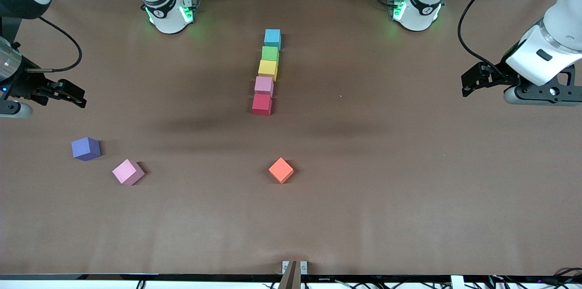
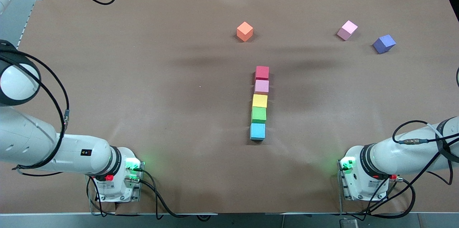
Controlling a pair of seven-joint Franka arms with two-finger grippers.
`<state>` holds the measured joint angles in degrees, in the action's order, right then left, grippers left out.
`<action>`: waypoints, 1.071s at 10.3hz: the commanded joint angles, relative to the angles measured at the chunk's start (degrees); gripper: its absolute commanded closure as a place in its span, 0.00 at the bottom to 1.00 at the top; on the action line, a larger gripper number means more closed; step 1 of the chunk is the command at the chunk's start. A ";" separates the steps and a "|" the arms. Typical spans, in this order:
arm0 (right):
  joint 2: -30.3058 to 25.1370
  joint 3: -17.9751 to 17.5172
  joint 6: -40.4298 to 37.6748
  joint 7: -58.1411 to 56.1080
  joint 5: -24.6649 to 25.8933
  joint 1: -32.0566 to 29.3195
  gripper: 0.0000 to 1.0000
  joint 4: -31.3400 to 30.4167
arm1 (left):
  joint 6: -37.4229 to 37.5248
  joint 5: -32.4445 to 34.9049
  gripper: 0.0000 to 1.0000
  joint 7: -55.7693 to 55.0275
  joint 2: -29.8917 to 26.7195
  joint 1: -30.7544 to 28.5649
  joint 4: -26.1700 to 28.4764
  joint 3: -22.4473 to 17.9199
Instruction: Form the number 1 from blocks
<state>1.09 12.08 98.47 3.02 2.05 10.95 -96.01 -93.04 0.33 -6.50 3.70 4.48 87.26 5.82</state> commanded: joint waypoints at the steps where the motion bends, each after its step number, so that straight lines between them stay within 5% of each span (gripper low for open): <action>1: 0.76 -0.48 -2.93 -0.30 -1.17 -0.84 0.00 3.97 | 0.84 1.16 0.00 0.53 0.35 0.00 -1.04 0.24; 8: 1.02 -1.70 -7.05 6.29 -5.30 -4.88 0.00 7.67 | 0.76 1.07 0.00 0.44 0.35 0.00 -1.04 0.24; 11: 1.02 -7.05 -11.43 6.55 -4.87 -7.69 0.00 9.69 | 0.76 1.16 0.00 0.44 0.35 0.00 -1.04 0.24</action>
<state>1.20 8.43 90.37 8.51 -2.06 5.97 -88.91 -93.03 0.34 -6.51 3.78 4.48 87.25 5.83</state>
